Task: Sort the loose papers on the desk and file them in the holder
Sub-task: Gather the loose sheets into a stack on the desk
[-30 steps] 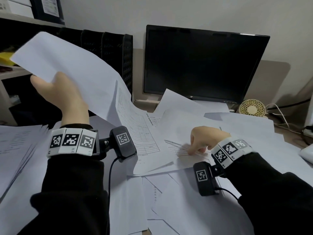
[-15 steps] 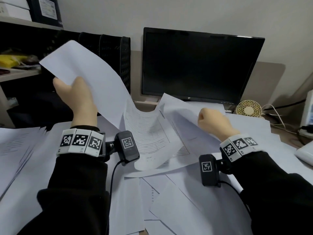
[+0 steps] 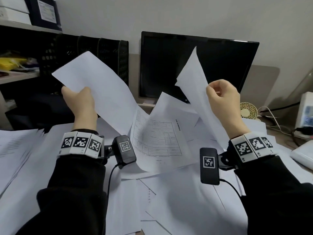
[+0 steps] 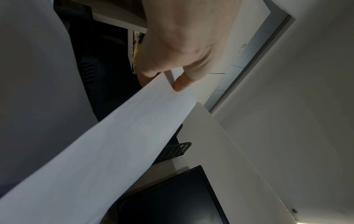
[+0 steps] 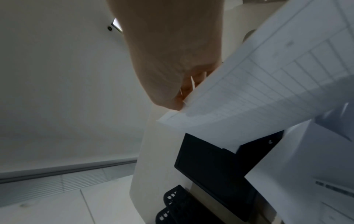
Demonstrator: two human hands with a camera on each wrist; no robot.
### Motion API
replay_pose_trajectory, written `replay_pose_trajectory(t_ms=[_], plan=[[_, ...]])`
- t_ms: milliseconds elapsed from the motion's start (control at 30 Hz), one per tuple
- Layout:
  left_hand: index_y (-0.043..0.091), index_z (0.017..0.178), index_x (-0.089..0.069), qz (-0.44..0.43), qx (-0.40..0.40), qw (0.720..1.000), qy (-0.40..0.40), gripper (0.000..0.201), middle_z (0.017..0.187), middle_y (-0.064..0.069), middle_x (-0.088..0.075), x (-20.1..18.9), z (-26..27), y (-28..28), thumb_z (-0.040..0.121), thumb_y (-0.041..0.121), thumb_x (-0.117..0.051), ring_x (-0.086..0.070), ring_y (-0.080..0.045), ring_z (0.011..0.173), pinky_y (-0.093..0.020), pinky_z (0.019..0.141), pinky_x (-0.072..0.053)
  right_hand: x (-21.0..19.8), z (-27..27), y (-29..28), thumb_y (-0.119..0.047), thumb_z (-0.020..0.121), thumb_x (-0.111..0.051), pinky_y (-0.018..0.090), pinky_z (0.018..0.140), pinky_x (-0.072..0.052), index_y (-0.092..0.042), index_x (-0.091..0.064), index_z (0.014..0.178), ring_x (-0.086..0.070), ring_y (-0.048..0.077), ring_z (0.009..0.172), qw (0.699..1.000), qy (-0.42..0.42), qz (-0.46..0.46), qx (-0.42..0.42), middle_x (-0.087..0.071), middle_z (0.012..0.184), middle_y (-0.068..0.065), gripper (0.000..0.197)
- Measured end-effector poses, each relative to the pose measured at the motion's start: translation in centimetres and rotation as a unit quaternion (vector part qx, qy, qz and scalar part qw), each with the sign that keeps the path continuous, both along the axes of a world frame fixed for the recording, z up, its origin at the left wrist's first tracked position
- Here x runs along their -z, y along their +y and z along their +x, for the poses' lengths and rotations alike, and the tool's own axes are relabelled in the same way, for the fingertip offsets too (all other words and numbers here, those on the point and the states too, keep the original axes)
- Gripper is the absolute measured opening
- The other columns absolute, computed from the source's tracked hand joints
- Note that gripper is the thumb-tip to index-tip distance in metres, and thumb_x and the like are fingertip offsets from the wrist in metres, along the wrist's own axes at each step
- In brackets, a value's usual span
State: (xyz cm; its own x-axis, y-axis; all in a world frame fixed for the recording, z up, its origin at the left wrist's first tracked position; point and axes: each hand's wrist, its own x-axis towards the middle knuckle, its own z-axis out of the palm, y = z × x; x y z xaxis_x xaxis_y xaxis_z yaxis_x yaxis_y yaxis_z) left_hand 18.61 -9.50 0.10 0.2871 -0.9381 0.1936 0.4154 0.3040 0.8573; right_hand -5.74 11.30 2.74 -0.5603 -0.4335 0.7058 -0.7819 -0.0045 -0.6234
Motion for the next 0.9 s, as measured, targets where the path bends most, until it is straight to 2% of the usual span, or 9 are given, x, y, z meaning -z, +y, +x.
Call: replay_pose_trajectory(t_ms=[167, 300, 433, 567, 633, 700, 767, 833, 900], plan=[[0.005, 0.133, -0.029, -0.002, -0.004, 1.0, -0.01, 0.058, 0.121, -0.002, -0.047, 0.1, -0.2, 0.0, 0.08, -0.01, -0.047, -0.056, -0.012, 0.105, -0.027, 0.094, -0.05, -0.3, 0.7, -0.5, -0.014, 0.096, -0.05, 0.007, 0.057, -0.038, -0.014, -0.055, 0.093, -0.047, 0.0, 0.068, 0.995, -0.024, -0.04, -0.087, -0.051, 0.078, -0.01, 0.006], [0.016, 0.148, -0.006, 0.016, -0.029, 0.999, -0.03, 0.087, 0.145, -0.005, -0.023, 0.1, -0.4, 0.0, 0.079, -0.012, -0.05, -0.044, -0.012, 0.115, -0.013, 0.078, -0.047, 0.0, 1.3, -0.9, -0.012, 0.096, -0.048, 0.013, 0.062, -0.04, -0.02, -0.055, 0.088, -0.048, 0.004, 0.071, 0.984, -0.086, -0.065, -0.145, -0.054, 0.082, -0.006, 0.013], [0.023, 0.151, 0.001, 0.098, -0.092, 0.981, -0.141, 0.094, 0.157, -0.004, 0.004, -0.2, 0.1, 0.0, 0.08, 0.001, -0.055, -0.016, -0.021, 0.136, -0.027, 0.101, -0.031, 0.7, 1.7, -1.3, -0.006, 0.089, -0.047, 0.025, 0.065, -0.044, -0.018, -0.058, 0.086, -0.052, 0.014, 0.076, 0.967, -0.16, -0.069, -0.184, -0.058, 0.084, 0.004, 0.017], [0.032, 0.146, -0.019, 0.095, -0.127, 0.947, -0.279, 0.081, 0.158, -0.01, 0.017, -0.7, 0.3, 0.4, 0.079, 0.014, -0.061, 0.007, -0.037, 0.144, -0.046, 0.117, -0.016, 1.2, 2.0, -1.4, 0.003, 0.084, -0.05, 0.036, 0.075, -0.047, -0.016, -0.062, 0.079, -0.055, 0.015, 0.073, 0.958, -0.17, -0.055, -0.223, -0.062, 0.075, 0.004, 0.022], [0.029, 0.139, -0.033, 0.053, -0.143, 0.932, -0.328, 0.068, 0.157, -0.014, 0.012, -1.1, 0.0, 1.2, 0.079, 0.022, -0.064, 0.006, -0.04, 0.143, -0.051, 0.117, -0.011, 1.3, 2.0, -1.5, 0.003, 0.082, -0.054, 0.034, 0.075, -0.048, -0.015, -0.063, 0.078, -0.056, 0.011, 0.069, 0.958, -0.178, -0.065, -0.215, -0.063, 0.071, -0.001, 0.022], [0.027, 0.132, -0.043, 0.009, -0.173, 0.914, -0.366, 0.06, 0.156, -0.014, -0.004, -1.7, -0.2, 1.8, 0.077, 0.032, -0.066, -0.007, -0.038, 0.142, -0.046, 0.114, -0.019, 1.3, 1.7, -1.5, 0.004, 0.081, -0.054, 0.026, 0.067, -0.047, -0.016, -0.064, 0.076, -0.056, 0.006, 0.063, 0.957, -0.188, -0.096, -0.197, -0.063, 0.065, -0.007, 0.023], [0.023, 0.123, -0.053, -0.06, -0.168, 0.913, -0.366, 0.049, 0.148, -0.006, -0.028, -2.5, -0.5, 2.2, 0.078, 0.036, -0.066, -0.029, -0.028, 0.134, -0.036, 0.106, -0.031, 1.2, 1.5, -1.6, 0.005, 0.082, -0.054, 0.019, 0.061, -0.045, -0.016, -0.062, 0.075, -0.055, 0.002, 0.059, 0.956, -0.192, -0.125, -0.184, -0.063, 0.063, -0.01, 0.024], [0.017, 0.114, -0.06, -0.141, -0.064, 0.942, -0.297, 0.035, 0.125, 0.0, -0.053, -3.3, -1.2, 2.7, 0.084, 0.033, -0.061, -0.05, -0.015, 0.11, -0.031, 0.095, -0.043, 1.1, 1.4, -1.6, 0.006, 0.082, -0.056, 0.017, 0.06, -0.045, -0.017, -0.06, 0.073, -0.056, 0.002, 0.061, 0.958, -0.172, -0.148, -0.175, -0.062, 0.064, -0.01, 0.025], [0.016, 0.109, -0.058, -0.15, 0.061, 0.958, -0.238, 0.022, 0.109, 0.003, -0.06, -3.8, -2.2, 3.8, 0.092, 0.03, -0.054, -0.055, -0.007, 0.09, -0.025, 0.079, -0.046, 1.0, 1.4, -1.4, 0.001, 0.082, -0.061, 0.022, 0.064, -0.046, -0.021, -0.06, 0.071, -0.054, 0.009, 0.067, 0.964, -0.127, -0.165, -0.166, -0.06, 0.067, -0.008, 0.025]])
